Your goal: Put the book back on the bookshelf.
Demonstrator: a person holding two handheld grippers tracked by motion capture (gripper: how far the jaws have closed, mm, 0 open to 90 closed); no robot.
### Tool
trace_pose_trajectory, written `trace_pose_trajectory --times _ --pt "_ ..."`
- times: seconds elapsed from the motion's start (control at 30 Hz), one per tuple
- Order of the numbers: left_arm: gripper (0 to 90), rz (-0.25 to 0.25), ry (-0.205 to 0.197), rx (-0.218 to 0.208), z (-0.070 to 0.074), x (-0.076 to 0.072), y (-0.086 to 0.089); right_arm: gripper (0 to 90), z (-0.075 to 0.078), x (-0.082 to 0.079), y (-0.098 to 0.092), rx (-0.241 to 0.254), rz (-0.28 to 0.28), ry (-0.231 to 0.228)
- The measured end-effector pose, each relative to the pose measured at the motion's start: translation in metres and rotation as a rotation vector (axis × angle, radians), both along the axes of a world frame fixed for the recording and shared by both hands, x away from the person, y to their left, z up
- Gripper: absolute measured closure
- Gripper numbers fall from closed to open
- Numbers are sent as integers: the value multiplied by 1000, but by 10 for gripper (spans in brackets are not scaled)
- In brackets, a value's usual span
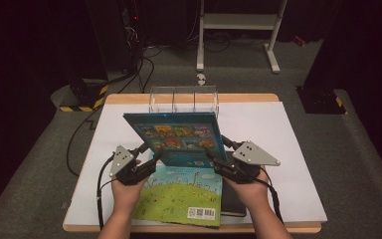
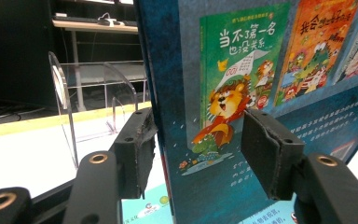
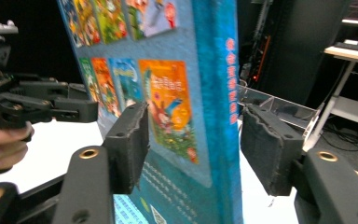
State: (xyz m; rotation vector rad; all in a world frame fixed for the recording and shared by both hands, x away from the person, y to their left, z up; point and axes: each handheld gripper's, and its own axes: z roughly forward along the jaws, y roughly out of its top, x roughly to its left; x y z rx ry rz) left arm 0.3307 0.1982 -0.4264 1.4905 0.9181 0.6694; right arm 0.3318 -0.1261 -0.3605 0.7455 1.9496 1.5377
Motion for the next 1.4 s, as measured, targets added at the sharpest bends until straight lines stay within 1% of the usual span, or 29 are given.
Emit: trace_pose_trajectory --times 0.03,0.07,0.13,0.17,0.23,0.3,0.33,0.37,0.4,0.43,0.5,0.53,0.57,0.6,0.63,0.67,0.73,0.77,0.8,0.83,0.87,0.9,0.93,0.97,1.2,1.3,1.33,1.4 --pt "446 -1 -2 4 0 -1 0 417 0 0 0 0 0 0" --pt "440 -1 -6 9 0 -2 1 406 0 4 0 -16 15 -7" --pt "440 1 -8 14 0 -4 1 397 1 5 0 -13 22 0" --pt "435 2 -7 14 0 -5 1 376 3 7 0 1 47 23" --pt "430 2 -8 16 -1 -6 2 381 3 7 1 -1 49 25" --pt "420 1 -4 16 -2 -7 4 440 3 7 5 -11 75 41" --pt "419 1 -4 16 -2 -7 4 440 3 7 5 -11 75 41" --pt "419 5 -3 17 -2 -7 4 490 3 7 6 -19 91 47" --pt "420 9 -2 24 -3 -8 5 562 1 6 9 -36 126 55" --pt "421 21 0 37 -3 -9 7 580 1 6 9 -38 141 62" --pt "424 37 8 33 -4 -9 12 640 0 6 10 -32 195 83" --pt "427 37 8 33 -4 -9 12 675 -1 5 11 -36 236 90" --pt "428 41 10 31 -4 -9 14 704 -1 4 13 -40 250 89" --pt "428 57 24 23 -5 -9 21 741 -2 2 16 -52 268 83" --pt "429 57 24 23 -5 -9 21 771 -2 1 19 -54 296 88" --pt "428 63 27 20 -6 -9 23 792 -2 -2 23 -59 288 77" --pt "428 72 32 15 -6 -9 28 827 -1 -7 31 -99 243 34" --pt "428 81 33 9 -6 -10 31 830 -1 -7 33 -98 231 35" --pt "428 81 33 9 -6 -10 31 830 -1 -7 33 -98 231 35" --pt "427 89 31 6 -5 -10 34 831 -2 0 32 -28 244 94" --pt "427 89 31 6 -5 -10 34 831 -2 0 32 -28 244 94" --pt "427 92 33 3 -4 -10 35 832 -4 3 33 -17 244 99" --pt "426 94 34 3 -4 -10 37 832 -5 5 38 -7 220 99" --pt "426 100 35 -2 -3 -10 40 832 -5 7 41 0 210 103" --pt "425 106 36 -13 -1 -11 45 832 -6 19 60 13 197 108" --pt "426 109 40 -23 -1 -12 48 833 -4 23 68 14 197 111" --pt "426 106 41 -31 0 -12 50 833 -4 23 68 14 197 111" --pt "428 102 43 -45 1 -12 51 833 -1 29 77 13 195 113"
